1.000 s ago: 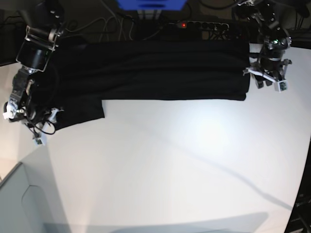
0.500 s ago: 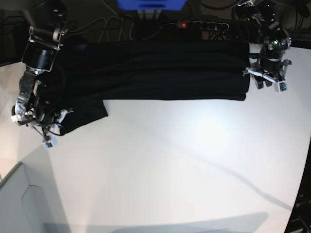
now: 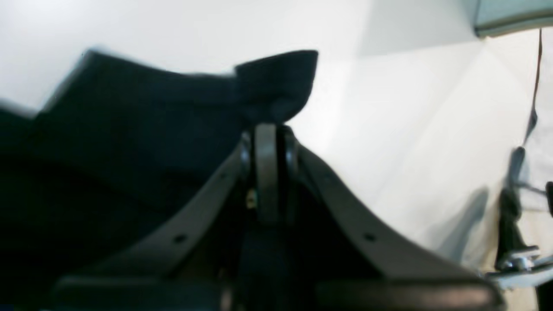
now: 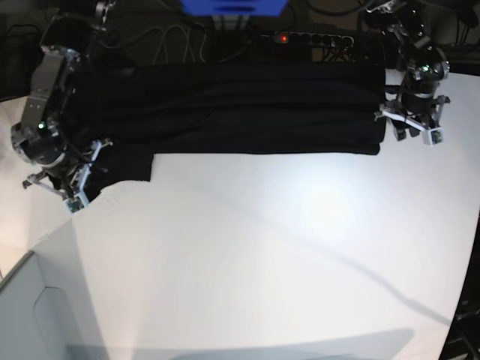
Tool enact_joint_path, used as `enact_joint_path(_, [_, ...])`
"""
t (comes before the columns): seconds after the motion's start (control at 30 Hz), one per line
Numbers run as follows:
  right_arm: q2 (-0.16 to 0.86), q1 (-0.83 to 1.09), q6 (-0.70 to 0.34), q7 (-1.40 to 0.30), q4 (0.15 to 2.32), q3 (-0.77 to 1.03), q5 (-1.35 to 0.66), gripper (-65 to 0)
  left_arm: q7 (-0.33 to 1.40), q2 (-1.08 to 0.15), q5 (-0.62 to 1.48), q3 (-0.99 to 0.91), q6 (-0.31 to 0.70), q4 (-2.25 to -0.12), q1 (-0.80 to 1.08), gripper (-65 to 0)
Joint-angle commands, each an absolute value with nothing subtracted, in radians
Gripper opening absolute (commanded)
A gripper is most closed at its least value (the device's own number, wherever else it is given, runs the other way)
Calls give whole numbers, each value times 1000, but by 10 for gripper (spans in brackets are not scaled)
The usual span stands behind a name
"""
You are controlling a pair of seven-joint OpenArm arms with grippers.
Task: Fold the T-shirt properly
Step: 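Move the right gripper to the folded shirt's end and grasp it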
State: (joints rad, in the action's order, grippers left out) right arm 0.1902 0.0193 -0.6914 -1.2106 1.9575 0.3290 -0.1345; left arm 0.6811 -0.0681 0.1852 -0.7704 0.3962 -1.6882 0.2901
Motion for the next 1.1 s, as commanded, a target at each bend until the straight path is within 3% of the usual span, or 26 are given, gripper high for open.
enact_joint_path(0.0, [186,27,-698,-1210,2011,337,-134,-650,662,-82,196,-774,395,-1702,286,-443])
enact_joint_path(0.43, [33,277,-698,-1224,2038,328,-193,-650,662,-82,189,-773,395,-1699,272,-443])
enact_joint_path(0.83, [50,389,-698,-1228,2038,325,-542,-650,662,-82,189,-771,395,-1653,259,-443])
enact_joint_path(1.07, [127,435,-698,-1228,2037,186,-756,-650,662,-82,189,-771,395,-1647,246,-443])
